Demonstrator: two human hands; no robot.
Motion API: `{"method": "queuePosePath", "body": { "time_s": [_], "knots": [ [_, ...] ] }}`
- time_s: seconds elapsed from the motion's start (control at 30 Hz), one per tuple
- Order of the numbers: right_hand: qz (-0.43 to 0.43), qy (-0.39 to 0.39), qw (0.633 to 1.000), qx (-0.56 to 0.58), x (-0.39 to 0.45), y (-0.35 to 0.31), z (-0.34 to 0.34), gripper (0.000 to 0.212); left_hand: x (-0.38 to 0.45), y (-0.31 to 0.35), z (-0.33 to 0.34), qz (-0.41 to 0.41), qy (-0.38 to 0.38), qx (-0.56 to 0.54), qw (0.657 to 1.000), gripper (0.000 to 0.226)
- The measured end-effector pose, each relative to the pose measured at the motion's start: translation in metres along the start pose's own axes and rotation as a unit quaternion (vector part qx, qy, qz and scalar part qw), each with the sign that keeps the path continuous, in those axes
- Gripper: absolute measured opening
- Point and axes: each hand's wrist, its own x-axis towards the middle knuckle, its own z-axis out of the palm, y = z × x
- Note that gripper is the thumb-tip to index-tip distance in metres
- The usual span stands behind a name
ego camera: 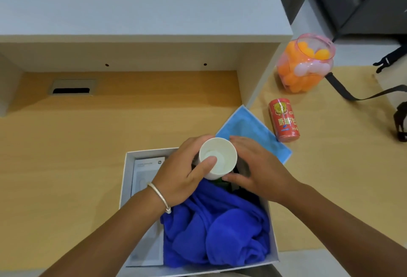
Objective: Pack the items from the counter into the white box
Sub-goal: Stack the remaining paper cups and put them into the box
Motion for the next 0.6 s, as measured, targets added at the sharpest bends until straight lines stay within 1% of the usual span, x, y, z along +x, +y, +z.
{"method": "queuePosePath", "body": {
  "time_s": [0.07,0.13,0.2,0.27,0.33,0.47,0.53,0.6],
  "knots": [
    [0.019,0.015,1.000,-0.012,-0.010,0.004,-0.008,0.068,-0.001,0.006,-0.005,-0.002,0.000,-0.025,1.000,0.050],
    [0.046,0.064,0.997,-0.027,-0.024,0.012,-0.021,0.072,-0.001,0.012,-0.015,-0.004,0.019,-0.043,0.999,0.050],
    [0.075,0.108,0.990,-0.053,-0.038,0.026,-0.036,0.069,0.005,0.015,-0.029,0.015,0.042,-0.013,0.999,0.050],
    [0.105,0.123,0.983,-0.086,-0.049,0.044,-0.046,0.065,0.019,0.015,-0.043,0.037,0.044,0.051,0.997,0.050],
    [0.128,0.109,0.978,-0.120,-0.055,0.062,-0.048,0.062,0.040,0.010,-0.052,0.043,0.032,0.134,0.990,0.053],
    [0.150,0.047,0.979,-0.132,-0.054,0.096,-0.031,0.062,0.083,-0.016,-0.058,-0.002,-0.014,0.285,0.959,0.058],
    [0.160,0.010,0.979,-0.127,-0.045,0.112,-0.015,0.064,0.095,-0.032,-0.054,-0.024,-0.052,0.338,0.939,0.058],
    [0.153,-0.022,0.977,-0.146,-0.033,0.127,0.002,0.065,0.096,-0.045,-0.048,-0.048,-0.087,0.367,0.925,0.059]
  ]
}}
